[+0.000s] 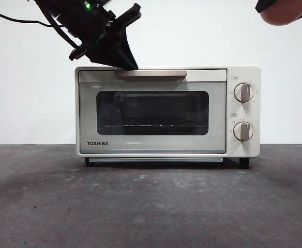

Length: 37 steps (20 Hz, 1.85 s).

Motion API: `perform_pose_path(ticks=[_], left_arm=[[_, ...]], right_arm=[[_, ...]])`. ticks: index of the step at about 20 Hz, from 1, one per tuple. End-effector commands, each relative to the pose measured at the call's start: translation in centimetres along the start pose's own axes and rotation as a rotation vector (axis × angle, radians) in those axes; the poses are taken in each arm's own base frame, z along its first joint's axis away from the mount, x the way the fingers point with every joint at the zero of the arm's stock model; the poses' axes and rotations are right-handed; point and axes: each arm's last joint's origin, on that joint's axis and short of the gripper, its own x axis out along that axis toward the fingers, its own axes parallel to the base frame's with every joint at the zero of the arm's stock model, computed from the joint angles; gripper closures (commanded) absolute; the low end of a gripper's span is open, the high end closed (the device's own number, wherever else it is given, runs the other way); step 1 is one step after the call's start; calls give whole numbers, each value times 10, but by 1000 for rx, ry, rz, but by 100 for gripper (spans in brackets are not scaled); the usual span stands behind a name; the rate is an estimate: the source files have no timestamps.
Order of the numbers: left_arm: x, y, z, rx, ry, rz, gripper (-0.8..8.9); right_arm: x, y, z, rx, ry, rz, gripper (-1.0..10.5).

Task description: Eggoven

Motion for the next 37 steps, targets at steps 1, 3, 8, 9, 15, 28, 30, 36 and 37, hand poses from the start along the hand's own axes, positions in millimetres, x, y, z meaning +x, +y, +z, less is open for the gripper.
perform_pose_path(ticks=[1,3,8,9,15,28,30,36,37], left_arm=[[9,0,3,34,-10,4,806],[12,1,1,33,-6,5,806],[18,0,-6,25,43,2,806],[18,-1,-8,24,62,-1,806],[21,-21,-21,53,177,-46,806],[19,-73,-49,93,428,-152,806],[17,-79,-53,96,473,-162,806],[3,-89,-55,105,530,-176,806],[-2,-89,-51,104,514,-177,806]], right_arm=[[-2,2,5,-17,-19,10,944],[-2,2,5,-23,-19,11,944],[-2,2,4,-34,-13,9,944],[-2,2,4,-34,-13,9,944],[-2,2,5,-34,-17,9,944],[-2,2,5,-33,-23,10,944],[-2,2,6,-33,-24,10,944],[1,3,7,-32,-26,11,944],[4,3,7,-31,-17,9,944]])
